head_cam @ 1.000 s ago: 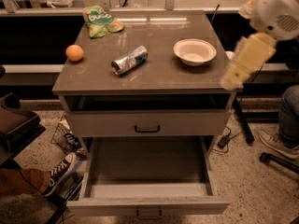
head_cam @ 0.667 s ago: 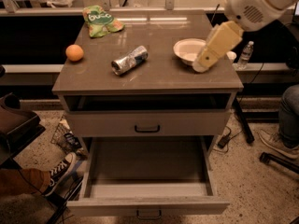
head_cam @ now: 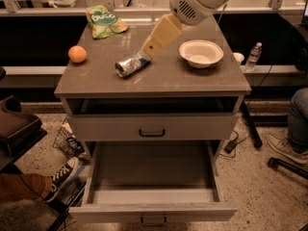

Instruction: Place orange into middle drawer

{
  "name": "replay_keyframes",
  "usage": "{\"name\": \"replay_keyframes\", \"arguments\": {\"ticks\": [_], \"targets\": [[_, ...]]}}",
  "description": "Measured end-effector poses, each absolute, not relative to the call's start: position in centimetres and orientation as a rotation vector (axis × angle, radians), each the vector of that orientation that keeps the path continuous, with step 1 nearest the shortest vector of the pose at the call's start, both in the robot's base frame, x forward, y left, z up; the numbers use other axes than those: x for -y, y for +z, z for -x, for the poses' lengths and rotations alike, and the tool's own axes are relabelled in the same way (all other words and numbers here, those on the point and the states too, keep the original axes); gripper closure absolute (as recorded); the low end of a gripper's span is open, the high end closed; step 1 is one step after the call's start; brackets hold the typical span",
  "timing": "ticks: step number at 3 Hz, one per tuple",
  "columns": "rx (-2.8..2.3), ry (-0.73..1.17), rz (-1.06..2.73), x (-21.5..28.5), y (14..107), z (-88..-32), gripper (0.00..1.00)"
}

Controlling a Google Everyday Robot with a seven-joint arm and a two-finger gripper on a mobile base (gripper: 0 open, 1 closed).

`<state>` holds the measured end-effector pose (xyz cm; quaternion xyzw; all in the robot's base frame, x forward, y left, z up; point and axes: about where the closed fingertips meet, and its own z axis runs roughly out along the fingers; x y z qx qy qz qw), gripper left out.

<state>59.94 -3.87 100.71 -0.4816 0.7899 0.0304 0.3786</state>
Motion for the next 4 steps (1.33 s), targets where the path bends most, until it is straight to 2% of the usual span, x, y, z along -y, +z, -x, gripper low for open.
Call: {"name": "replay_keyframes", "arguments": {"ticks": [1, 3, 4], "targets": [[-2.041, 0.035, 1.155, 1.6, 101.4, -59.8, 0.0], [-2.045, 0.069, 1.122, 1.2, 101.2, -60.3, 0.0], [-1.976, 0.158, 1.214, -3.3, 99.1, -64.9, 0.0]]}}
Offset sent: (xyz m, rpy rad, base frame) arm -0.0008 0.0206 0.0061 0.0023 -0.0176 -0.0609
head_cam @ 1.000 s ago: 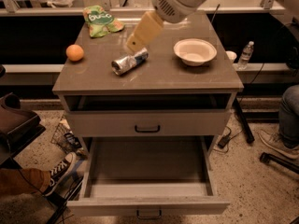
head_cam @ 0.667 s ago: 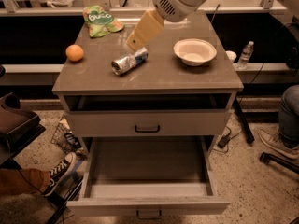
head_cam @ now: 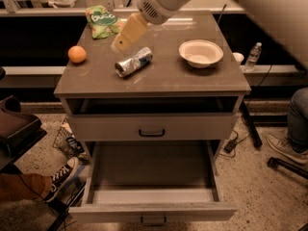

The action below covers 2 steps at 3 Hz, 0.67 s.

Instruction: Place orange into middle drawer

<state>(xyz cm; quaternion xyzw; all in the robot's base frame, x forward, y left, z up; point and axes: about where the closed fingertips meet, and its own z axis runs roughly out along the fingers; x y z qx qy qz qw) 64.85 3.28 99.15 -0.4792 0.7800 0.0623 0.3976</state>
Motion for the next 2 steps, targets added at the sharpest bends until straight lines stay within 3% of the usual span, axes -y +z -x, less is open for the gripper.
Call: {"name": "replay_keyframes", "arguments": {"ticks": [2], "targets": [[-1.961, 0.262, 1.409, -12.7, 91.4, -72.1, 0.0]]}}
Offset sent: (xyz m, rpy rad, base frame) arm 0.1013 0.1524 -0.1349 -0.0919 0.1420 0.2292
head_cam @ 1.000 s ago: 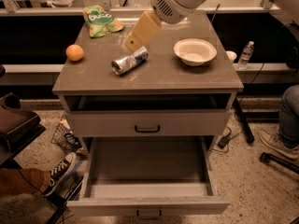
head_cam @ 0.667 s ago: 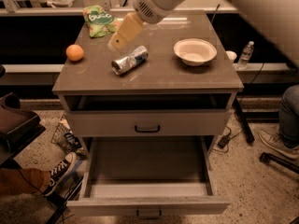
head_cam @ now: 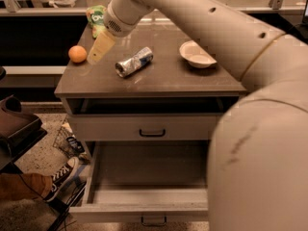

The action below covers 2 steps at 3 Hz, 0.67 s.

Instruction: Place orange into middle drawer

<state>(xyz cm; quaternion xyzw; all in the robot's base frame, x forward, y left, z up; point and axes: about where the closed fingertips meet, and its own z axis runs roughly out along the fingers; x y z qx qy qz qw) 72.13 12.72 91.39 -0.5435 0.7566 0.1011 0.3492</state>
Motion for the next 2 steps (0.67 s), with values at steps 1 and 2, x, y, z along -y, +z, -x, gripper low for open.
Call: {"name": "replay_keyframes", "arguments": {"ticks": [1, 2], "targets": [[-1.966, 0.221, 1.51, -17.65, 87.78, -73.48, 0.0], [-1.962, 0.234, 1.508, -18.04, 87.68, -73.65, 0.0]]}}
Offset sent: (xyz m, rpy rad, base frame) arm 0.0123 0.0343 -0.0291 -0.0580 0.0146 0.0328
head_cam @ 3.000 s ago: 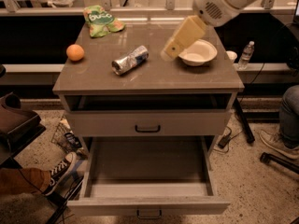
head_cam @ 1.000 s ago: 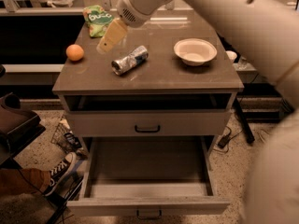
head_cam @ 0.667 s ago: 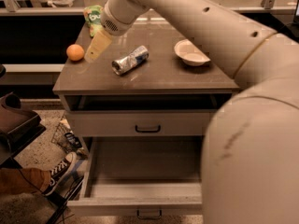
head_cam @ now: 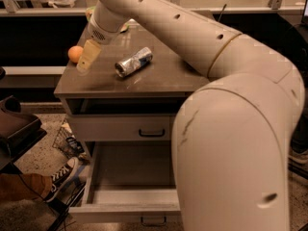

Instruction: Place orange into middle drawer

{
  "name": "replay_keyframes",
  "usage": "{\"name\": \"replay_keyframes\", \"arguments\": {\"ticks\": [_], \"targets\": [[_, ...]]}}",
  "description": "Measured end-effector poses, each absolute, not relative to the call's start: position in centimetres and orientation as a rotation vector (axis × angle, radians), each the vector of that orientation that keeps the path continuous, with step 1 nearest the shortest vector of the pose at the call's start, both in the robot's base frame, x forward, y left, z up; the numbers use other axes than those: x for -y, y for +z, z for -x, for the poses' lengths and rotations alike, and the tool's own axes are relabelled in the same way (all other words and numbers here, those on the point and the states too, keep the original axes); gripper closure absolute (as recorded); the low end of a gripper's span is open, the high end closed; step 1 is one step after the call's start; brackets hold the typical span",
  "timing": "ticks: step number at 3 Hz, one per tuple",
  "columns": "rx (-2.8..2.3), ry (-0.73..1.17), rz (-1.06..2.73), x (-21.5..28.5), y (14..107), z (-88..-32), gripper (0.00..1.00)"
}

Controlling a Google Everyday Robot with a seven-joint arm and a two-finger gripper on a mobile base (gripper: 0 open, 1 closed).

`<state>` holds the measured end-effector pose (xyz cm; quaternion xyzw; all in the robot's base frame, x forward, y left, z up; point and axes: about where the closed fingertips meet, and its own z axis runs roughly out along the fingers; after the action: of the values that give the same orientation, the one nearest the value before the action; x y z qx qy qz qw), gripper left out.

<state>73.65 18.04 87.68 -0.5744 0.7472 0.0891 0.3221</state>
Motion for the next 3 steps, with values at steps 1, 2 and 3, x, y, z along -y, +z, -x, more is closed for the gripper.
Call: {"name": "replay_keyframes", "arguments": {"ticks": [1, 2, 3], "targets": [[-1.95, 0.293, 1.482, -19.3, 87.0, -75.2, 0.0], [-1.912, 0.37, 1.421, -20.8, 86.8, -77.4, 0.0], [-1.862, 0.503, 1.358, -22.9, 85.8, -78.5, 0.0]]}}
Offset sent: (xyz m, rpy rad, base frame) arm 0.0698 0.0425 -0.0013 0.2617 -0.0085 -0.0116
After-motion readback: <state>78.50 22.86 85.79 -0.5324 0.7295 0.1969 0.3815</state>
